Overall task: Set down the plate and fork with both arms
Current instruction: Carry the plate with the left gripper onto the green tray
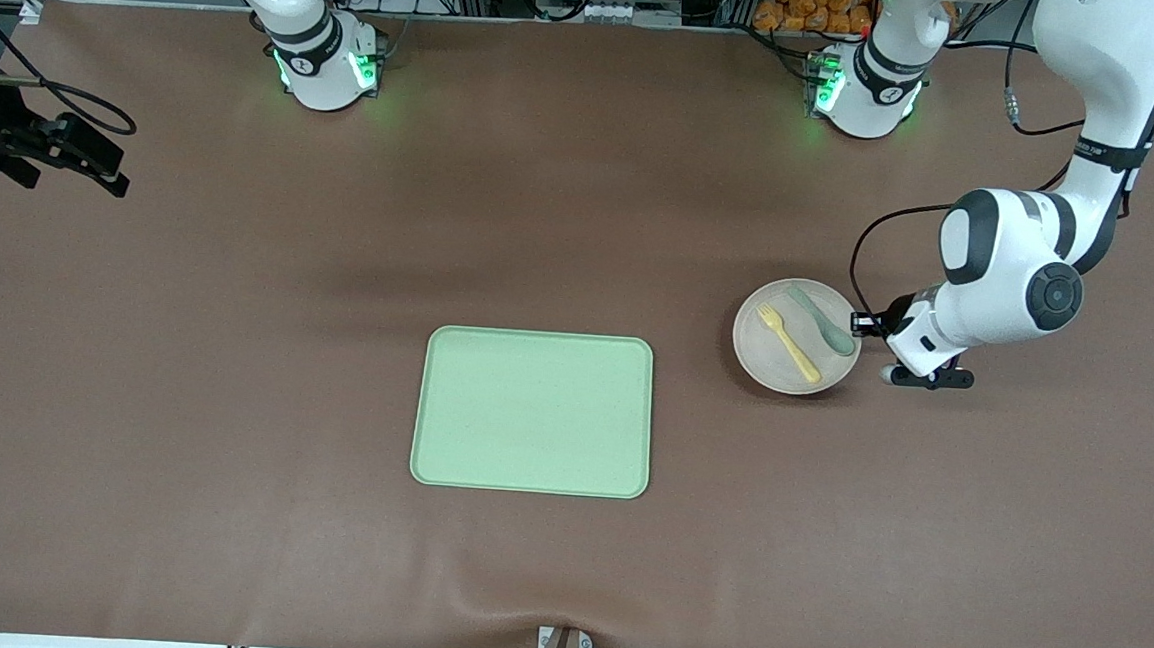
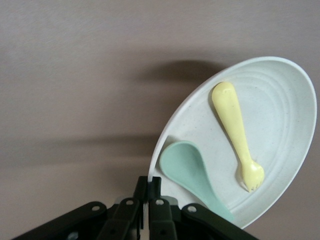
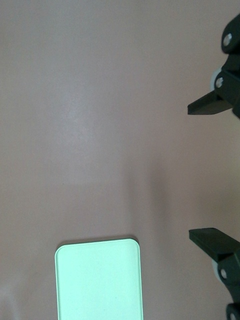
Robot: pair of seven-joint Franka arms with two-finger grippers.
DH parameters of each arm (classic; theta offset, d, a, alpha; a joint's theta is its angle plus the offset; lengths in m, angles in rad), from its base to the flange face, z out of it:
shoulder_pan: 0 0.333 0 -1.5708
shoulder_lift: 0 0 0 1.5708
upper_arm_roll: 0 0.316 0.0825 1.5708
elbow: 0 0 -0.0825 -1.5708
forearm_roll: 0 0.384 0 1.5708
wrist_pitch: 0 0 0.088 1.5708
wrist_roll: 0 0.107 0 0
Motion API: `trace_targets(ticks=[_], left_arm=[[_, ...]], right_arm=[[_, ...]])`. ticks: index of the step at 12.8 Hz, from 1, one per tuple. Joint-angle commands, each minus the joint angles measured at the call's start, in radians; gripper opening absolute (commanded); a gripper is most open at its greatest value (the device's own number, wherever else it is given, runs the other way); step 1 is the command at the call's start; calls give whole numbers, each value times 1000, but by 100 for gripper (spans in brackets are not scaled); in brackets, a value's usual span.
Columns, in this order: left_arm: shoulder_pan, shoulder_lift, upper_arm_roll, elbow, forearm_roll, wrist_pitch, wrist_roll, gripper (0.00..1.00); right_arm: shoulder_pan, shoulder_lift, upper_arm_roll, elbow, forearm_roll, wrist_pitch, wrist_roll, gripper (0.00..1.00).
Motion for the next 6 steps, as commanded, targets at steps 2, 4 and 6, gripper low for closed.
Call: trace_targets(ticks=[2, 4, 6], left_arm=[[7, -2, -6, 119, -68, -122, 67, 0], [-29, 78, -16, 300, -100, -242, 35, 0], [-69, 187, -29, 492, -140, -336, -52, 0]], right_arm=[[-12, -14, 6, -18, 14, 0, 1, 100], [-12, -14, 6, -18, 14, 0, 1, 100], [-12, -14, 6, -18, 14, 0, 1, 100]])
